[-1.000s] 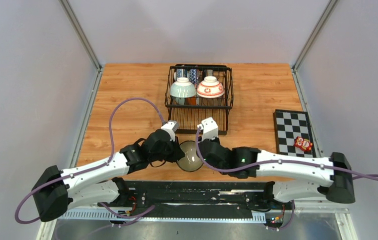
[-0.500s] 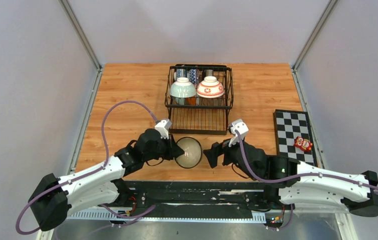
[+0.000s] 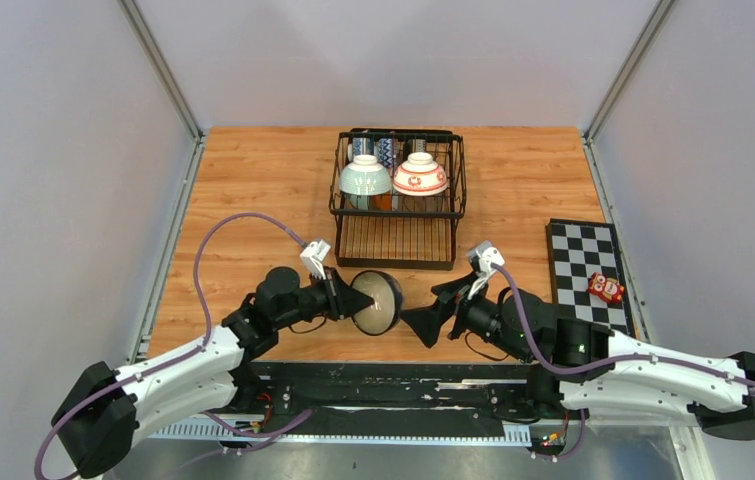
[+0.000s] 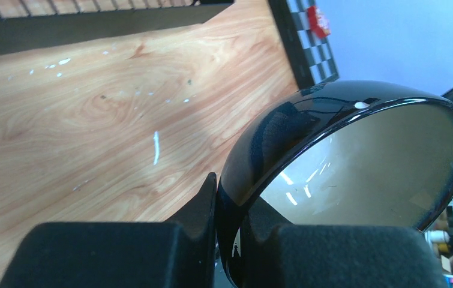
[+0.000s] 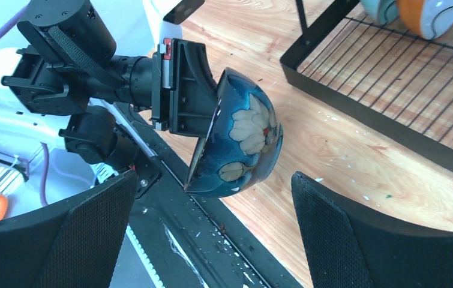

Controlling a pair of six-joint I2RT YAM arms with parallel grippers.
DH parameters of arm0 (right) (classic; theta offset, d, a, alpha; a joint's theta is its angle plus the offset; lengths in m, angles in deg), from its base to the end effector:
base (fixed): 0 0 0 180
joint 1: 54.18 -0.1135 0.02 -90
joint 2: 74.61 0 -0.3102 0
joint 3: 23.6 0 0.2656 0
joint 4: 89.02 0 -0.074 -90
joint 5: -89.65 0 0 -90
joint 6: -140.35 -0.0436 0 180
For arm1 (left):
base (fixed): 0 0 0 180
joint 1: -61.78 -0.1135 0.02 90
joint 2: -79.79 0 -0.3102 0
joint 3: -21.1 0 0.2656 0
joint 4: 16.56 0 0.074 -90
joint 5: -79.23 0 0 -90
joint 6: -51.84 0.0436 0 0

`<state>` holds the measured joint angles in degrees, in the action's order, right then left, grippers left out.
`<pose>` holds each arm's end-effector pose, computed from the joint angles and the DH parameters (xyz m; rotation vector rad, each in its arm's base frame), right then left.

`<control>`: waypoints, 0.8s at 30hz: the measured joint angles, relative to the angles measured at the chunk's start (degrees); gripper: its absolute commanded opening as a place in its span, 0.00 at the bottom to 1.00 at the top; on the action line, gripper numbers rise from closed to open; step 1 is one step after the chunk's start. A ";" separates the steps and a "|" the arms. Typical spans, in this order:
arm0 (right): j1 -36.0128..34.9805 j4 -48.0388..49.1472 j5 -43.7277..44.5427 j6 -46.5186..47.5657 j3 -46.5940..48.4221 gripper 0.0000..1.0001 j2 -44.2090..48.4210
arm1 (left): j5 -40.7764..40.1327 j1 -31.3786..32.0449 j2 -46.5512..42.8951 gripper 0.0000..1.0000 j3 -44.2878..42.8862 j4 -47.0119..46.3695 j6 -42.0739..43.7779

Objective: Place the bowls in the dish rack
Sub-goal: Turn the bowl upside down on the dish rack.

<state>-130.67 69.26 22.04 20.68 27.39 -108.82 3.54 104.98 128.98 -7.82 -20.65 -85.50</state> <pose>0.0469 0.1241 0.3547 -0.4011 1.7209 1.0683 0.1224 -0.1297 0.2239 0.1195 2.0620 -1.2790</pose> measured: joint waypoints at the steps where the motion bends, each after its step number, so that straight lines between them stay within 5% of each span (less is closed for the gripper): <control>1: 0.00 0.57 -0.63 -0.46 0.00 1.00 -0.50 | 0.46 -0.02 -0.44 0.00 0.35 -1.20 -0.28; 24: 0.39 12.46 -8.48 -4.46 0.02 1.00 -10.01 | 4.85 -0.39 -6.27 0.00 4.13 -15.08 -4.33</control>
<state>-130.28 81.71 13.56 16.22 27.41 -118.83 8.39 104.59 122.71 -3.69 -35.73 -89.82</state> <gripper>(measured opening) 0.999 0.118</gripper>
